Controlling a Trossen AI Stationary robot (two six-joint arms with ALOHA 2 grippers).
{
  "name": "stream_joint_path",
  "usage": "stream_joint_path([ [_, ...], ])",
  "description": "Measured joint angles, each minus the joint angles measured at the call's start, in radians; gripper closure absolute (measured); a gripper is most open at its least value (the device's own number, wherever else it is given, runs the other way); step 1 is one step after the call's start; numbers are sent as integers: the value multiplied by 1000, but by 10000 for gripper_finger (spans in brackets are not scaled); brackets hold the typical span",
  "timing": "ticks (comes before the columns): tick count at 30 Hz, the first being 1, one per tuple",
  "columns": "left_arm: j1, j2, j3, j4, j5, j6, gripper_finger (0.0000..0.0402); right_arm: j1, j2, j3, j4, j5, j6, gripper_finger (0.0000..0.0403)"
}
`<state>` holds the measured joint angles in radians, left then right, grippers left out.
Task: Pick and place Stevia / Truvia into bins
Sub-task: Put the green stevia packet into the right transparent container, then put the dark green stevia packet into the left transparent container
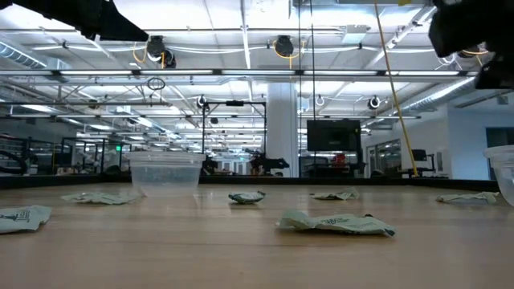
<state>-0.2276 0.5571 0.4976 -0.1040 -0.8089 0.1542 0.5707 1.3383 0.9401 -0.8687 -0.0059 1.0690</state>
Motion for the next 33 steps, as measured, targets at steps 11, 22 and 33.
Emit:
stream_joint_path([
  [11, 0, 0, 0, 0, 0, -2, 350, 14, 139, 0, -32, -45, 46, 395],
  [22, 0, 0, 0, -1, 0, -3, 350, -28, 188, 0, -63, -31, -10, 308],
  [33, 0, 17, 0, -4, 320, -59, 350, -33, 73, 0, -110, -102, 48, 301],
])
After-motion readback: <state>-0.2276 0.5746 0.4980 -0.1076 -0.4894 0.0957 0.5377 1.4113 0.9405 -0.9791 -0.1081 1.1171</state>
